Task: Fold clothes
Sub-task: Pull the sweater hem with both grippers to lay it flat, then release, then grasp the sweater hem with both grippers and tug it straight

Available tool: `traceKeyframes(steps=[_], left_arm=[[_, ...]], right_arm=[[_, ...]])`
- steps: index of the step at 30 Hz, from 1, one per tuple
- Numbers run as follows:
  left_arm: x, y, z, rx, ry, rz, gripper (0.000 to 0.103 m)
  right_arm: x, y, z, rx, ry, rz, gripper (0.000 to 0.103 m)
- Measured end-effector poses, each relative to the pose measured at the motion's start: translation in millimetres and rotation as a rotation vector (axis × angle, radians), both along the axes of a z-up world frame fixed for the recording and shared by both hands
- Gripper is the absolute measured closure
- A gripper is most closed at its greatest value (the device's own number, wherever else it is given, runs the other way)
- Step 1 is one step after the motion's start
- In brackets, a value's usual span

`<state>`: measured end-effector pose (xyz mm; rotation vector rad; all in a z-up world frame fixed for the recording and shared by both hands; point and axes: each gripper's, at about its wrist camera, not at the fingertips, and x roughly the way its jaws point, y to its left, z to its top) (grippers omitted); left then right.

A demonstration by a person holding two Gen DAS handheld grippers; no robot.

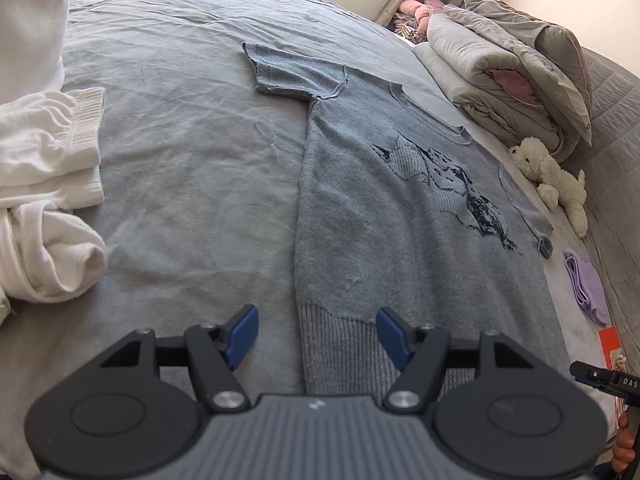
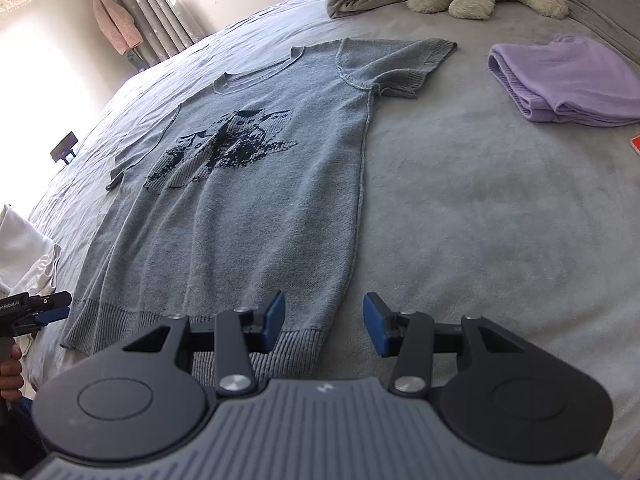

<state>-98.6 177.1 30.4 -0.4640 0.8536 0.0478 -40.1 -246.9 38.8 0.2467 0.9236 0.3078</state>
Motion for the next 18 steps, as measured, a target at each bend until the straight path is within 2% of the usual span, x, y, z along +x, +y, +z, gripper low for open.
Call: traceKeyframes(steps=[2, 6, 10, 18], left_arm=[[-0.3, -9.7, 0.3, 0.051, -0.008, -0.005, 0.035], [3.1, -19.9, -1.0, 0.094, -0.019, -0.029, 0.034], [5.0, -22.6, -2.2, 0.105, -0.024, -0.032, 0.035], [9.1, -30.4, -0.9, 0.135, -0.028, -0.028, 0.071]], right_arm=[[0.2, 10.9, -4.2, -0.051, -0.002, 0.015, 0.064], [-1.8, 25.0, -9.6, -0.110, -0.035, 0.031, 0.065], [-3.2, 25.9, -12.2, -0.122, -0.052, 0.013, 0.064], [-7.6, 34.6, -11.8, -0.160, -0.087, 0.004, 0.064]])
